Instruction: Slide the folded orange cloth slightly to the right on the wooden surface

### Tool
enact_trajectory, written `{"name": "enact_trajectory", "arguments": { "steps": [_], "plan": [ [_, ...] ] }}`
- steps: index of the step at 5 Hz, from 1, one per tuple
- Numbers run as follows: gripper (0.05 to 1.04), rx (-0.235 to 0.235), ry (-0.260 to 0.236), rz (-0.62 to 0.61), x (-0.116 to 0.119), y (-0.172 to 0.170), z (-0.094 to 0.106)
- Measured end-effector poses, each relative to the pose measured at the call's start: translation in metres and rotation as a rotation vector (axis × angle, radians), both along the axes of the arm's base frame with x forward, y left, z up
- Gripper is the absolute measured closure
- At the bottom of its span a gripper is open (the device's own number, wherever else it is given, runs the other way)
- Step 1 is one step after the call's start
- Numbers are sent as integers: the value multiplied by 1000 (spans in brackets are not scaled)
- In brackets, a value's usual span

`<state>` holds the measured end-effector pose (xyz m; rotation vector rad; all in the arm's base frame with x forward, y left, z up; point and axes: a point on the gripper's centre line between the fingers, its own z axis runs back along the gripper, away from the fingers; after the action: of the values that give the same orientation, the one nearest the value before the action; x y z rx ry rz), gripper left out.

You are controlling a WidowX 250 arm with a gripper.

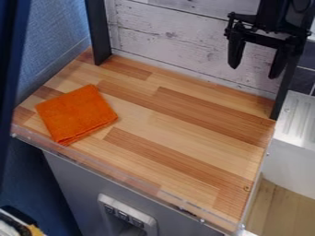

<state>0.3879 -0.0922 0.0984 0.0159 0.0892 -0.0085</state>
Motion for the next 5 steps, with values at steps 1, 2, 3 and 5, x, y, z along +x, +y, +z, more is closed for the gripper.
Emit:
{"name": "enact_trajectory", "arguments": {
  "steps": [1, 2, 3, 5],
  "plan": [
    [85, 5, 43, -26, -13, 14, -16],
    [85, -12, -9, -57, -26, 52, 2],
    [87, -43, -45, -113, -38, 85, 3],
    [85, -68, -125, -188, -70, 160, 9]
  ]
}}
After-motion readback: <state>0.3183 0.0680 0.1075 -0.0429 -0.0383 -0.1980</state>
